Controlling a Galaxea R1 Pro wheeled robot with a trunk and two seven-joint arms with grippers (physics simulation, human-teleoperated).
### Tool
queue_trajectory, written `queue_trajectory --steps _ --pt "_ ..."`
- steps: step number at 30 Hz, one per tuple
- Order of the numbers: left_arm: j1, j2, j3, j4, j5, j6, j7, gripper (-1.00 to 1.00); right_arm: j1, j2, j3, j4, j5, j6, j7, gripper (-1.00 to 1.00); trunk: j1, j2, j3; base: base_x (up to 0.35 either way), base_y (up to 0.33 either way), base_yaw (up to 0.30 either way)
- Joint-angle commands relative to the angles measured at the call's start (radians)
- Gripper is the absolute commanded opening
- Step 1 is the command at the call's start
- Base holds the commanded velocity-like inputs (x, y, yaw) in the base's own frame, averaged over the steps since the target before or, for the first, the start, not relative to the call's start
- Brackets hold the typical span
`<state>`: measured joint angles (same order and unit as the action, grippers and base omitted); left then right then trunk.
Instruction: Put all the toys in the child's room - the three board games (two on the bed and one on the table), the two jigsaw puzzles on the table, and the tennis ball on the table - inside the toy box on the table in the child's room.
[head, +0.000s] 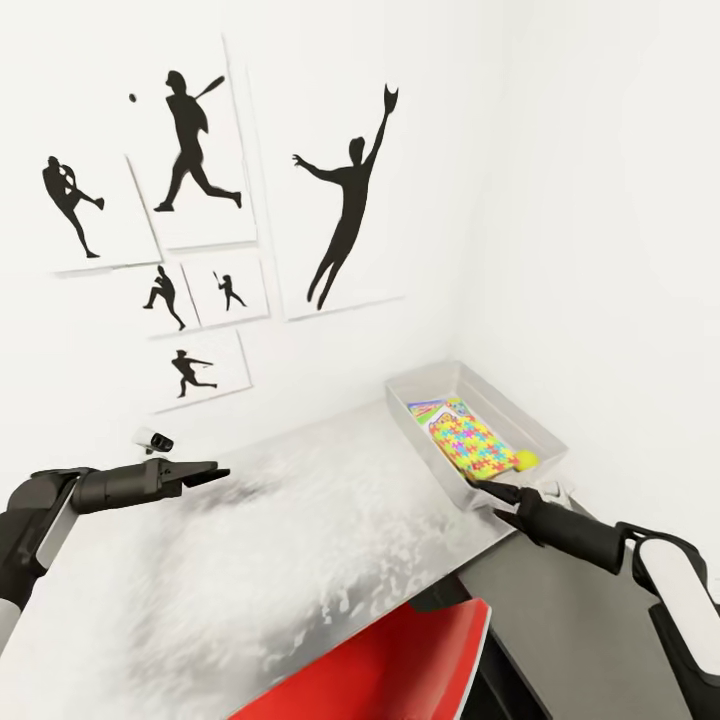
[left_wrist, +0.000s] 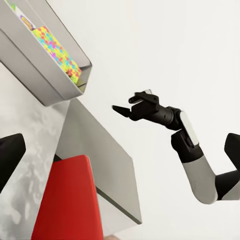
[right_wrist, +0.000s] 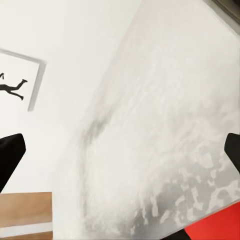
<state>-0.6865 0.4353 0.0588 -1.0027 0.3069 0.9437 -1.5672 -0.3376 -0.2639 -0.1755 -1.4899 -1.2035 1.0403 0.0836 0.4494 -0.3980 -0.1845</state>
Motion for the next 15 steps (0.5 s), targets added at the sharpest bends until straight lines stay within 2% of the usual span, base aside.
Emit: queue_trajectory --steps 1,7,15 --pt "-0.001 0.000 0.000 0.000 0.000 0.011 -0.004 1.00 0.001 0.000 -0.003 0.000 0.009 0.005 0.012 1.00 0.001 -0.002 0.000 -0.077 0.003 0.000" --pt "0.000 0.000 -0.001 0.001 0.000 0.011 -0.004 1.00 0.003 0.001 -0.032 0.004 0.010 0.004 0.034 1.00 0.001 -0.002 0.009 -0.136 0.027 0.000" --pt "0.001 0.002 0.000 0.001 0.000 0.011 -0.004 1.00 0.004 0.002 -0.039 0.011 0.013 0.004 0.037 1.00 0.001 -0.002 0.021 -0.026 0.005 0.000"
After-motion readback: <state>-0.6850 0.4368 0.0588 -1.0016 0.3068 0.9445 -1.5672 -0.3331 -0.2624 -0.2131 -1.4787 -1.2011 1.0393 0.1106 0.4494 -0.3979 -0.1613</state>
